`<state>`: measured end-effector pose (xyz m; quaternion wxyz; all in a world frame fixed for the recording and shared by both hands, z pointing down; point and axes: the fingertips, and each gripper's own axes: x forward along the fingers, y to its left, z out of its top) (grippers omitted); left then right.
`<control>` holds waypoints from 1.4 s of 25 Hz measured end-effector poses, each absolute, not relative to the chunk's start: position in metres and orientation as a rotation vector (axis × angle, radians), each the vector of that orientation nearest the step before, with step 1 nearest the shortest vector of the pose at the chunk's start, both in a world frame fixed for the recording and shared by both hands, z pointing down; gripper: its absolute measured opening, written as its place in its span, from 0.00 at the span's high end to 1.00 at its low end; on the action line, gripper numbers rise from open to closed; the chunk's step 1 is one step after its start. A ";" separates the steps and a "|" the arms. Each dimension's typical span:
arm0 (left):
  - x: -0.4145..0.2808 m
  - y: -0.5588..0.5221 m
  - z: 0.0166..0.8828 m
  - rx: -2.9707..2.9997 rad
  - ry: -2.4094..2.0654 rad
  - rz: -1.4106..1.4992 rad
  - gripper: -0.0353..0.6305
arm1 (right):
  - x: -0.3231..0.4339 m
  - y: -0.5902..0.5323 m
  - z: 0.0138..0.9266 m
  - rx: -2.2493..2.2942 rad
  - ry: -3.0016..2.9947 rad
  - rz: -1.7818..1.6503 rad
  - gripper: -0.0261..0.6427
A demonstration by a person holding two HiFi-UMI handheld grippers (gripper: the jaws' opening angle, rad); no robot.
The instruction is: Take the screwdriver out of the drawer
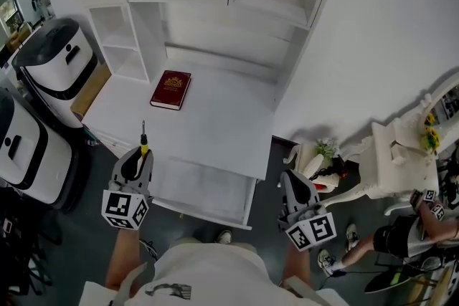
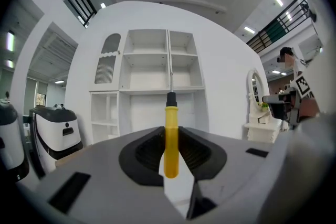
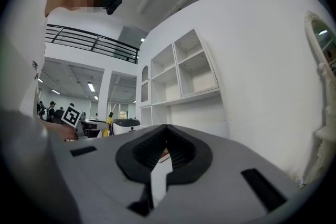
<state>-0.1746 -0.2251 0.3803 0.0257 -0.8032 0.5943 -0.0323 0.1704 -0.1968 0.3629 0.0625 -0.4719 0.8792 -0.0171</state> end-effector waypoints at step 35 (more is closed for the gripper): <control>-0.235 -0.167 0.303 -2.477 1.748 0.235 0.82 | 0.114 -0.171 0.353 -1.523 2.680 -0.077 0.95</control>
